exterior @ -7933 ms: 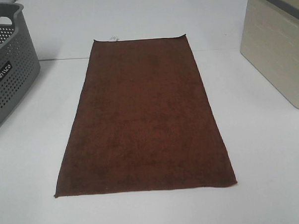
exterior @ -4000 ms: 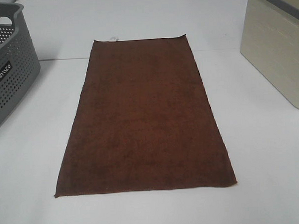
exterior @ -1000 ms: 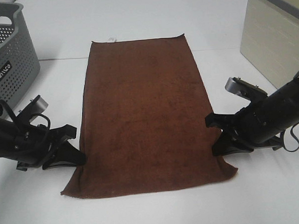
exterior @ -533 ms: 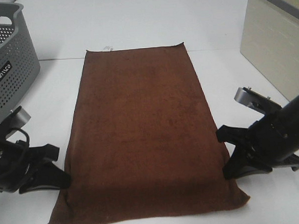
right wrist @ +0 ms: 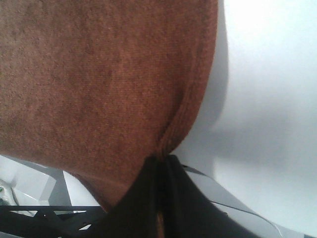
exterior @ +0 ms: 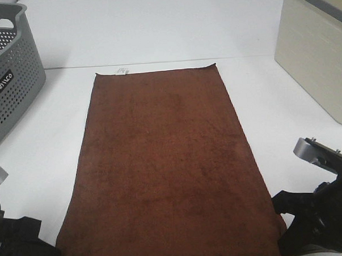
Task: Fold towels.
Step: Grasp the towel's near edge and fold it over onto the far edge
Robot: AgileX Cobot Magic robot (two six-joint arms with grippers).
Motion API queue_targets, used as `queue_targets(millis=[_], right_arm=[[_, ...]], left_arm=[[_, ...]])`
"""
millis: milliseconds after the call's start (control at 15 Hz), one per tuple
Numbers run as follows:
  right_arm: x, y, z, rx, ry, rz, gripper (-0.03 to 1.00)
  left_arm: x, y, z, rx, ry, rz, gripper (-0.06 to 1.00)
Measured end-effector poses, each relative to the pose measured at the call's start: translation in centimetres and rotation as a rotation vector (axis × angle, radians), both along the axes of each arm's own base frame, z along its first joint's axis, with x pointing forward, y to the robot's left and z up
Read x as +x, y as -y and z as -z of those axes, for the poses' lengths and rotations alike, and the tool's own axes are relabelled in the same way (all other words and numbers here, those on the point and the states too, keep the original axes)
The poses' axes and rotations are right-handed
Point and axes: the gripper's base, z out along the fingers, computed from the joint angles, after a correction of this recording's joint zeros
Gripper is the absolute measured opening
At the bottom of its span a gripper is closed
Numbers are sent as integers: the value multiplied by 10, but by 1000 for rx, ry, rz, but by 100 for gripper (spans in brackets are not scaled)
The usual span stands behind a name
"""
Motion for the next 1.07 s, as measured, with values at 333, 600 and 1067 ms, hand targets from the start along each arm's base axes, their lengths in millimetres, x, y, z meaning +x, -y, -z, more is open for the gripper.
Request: queue_targets(millis=[333,600,1067], right_arm=[[34,-6,-20,25,122,7,0],[105,-20,-54,66,224,-7,0],[240,-38,-68,-15,272,-76,0]], left_arm=[[36,6,-21,-31,51,-33,0],[103,11,-53,29,123,-34,0],[247,27,-53,47,136,-125,0]])
